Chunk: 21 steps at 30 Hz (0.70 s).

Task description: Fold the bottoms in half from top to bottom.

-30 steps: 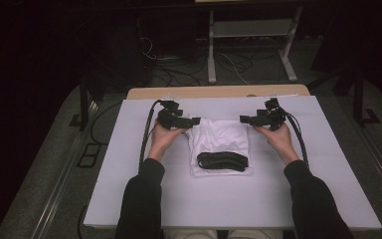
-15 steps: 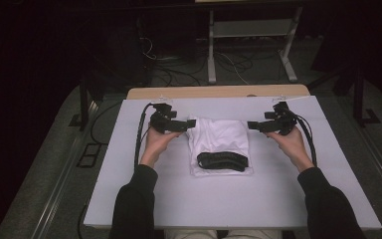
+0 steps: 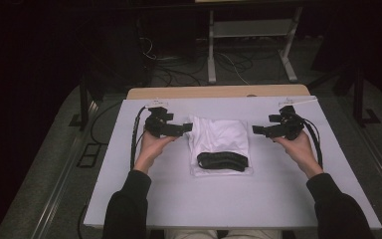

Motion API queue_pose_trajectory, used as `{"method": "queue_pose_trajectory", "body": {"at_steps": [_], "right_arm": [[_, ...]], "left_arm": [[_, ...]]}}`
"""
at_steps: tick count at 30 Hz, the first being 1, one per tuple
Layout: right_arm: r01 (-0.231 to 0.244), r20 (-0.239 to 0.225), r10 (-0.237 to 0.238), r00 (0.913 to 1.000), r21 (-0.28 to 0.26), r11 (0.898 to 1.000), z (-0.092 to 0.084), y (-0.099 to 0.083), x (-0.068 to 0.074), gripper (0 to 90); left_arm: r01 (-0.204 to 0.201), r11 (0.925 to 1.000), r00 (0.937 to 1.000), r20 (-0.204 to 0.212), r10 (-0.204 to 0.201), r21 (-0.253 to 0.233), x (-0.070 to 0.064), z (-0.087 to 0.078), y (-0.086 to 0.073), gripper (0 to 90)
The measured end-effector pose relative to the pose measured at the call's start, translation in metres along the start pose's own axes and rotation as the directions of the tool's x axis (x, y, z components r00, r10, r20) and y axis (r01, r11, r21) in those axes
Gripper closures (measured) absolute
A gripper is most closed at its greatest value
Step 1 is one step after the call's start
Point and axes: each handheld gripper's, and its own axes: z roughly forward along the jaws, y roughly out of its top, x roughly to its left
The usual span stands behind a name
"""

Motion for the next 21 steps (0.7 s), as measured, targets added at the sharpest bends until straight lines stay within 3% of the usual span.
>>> {"method": "queue_pose_trajectory", "body": {"at_steps": [21], "right_arm": [[0.028, -0.016, -0.028, 0.9995, -0.017, 0.999, -0.026, -0.033, 0.019, 0.0]], "left_arm": [[-0.042, 0.9989, 0.9986, 0.031, 0.043, -0.023, -0.024, -0.031, -0.023, 0.0]]}}
